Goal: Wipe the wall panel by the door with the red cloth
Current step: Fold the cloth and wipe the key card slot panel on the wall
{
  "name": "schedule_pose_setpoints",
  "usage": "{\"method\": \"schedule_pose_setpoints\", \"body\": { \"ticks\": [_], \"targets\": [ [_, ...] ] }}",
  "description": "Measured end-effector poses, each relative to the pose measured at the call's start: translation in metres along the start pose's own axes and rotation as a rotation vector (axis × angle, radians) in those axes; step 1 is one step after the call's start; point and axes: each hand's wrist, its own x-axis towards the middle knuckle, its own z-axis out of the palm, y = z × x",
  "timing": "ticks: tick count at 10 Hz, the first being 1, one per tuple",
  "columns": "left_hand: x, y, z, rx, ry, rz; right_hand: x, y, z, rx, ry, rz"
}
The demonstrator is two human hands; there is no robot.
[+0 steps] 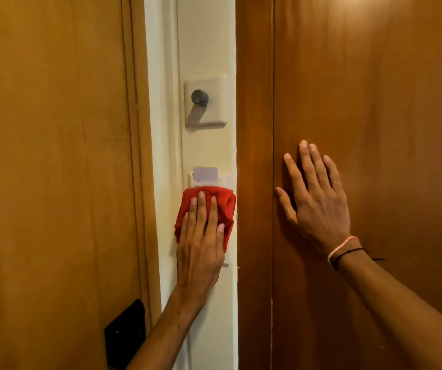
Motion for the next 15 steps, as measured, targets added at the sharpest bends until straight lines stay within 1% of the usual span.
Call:
{"method": "schedule_pose_setpoints", "body": {
  "ticks": [1,2,3,4,5,6,7,8,9,10,11,12,13,14,15],
  "targets": [
    [-0.002,0.009,-0.002,-0.060,0.024,-0.049,-0.001,-0.001,0.002,-0.011,0.018,-0.004],
    [-0.006,0.010,-0.002,-0.073,-0.005,-0.025,-0.002,-0.001,0.004,-0.006,0.031,0.001],
    [0.016,0.004,-0.006,-0.143,0.105,-0.070,-0.001,-0.002,0.003,-0.010,0.049,-0.006],
    [0.001,0.014,-0.003,-0.163,0.055,-0.078,-0.001,-0.002,0.002,-0.002,0.054,-0.004],
    [0.002,0.003,0.002,-0.145,0.054,-0.017,-0.002,-0.002,0.003,-0.010,0.063,-0.008],
    [0.018,0.002,-0.007,-0.255,0.118,-0.146,-0.001,-0.001,0.003,-0.008,0.050,-0.006],
    [-0.003,0.004,0.000,-0.189,0.081,0.001,-0.002,-0.002,0.004,-0.011,0.050,-0.004],
    [0.013,-0.009,0.000,-0.286,0.128,-0.090,-0.001,-0.001,0.004,-0.014,0.055,-0.014],
    [0.011,-0.005,-0.002,-0.237,0.123,-0.063,-0.001,-0.002,0.004,-0.011,0.056,-0.009],
    [-0.004,-0.014,0.008,-0.152,0.084,0.160,-0.003,-0.002,0.005,-0.011,0.061,-0.010],
    [0.013,-0.003,0.001,-0.303,0.144,-0.127,-0.001,-0.002,0.004,-0.010,0.058,-0.006],
    [0.003,-0.002,0.005,-0.223,0.142,0.063,-0.001,-0.002,0.005,-0.009,0.064,-0.002],
    [0.012,-0.021,0.007,-0.290,0.150,-0.021,-0.002,-0.001,0.005,-0.017,0.070,-0.009],
    [0.018,-0.011,0.001,-0.291,0.147,-0.149,-0.001,-0.003,0.006,-0.012,0.068,-0.006],
    [0.004,-0.021,0.012,-0.122,0.131,0.213,-0.002,-0.002,0.006,-0.012,0.072,-0.005]
  ]
}}
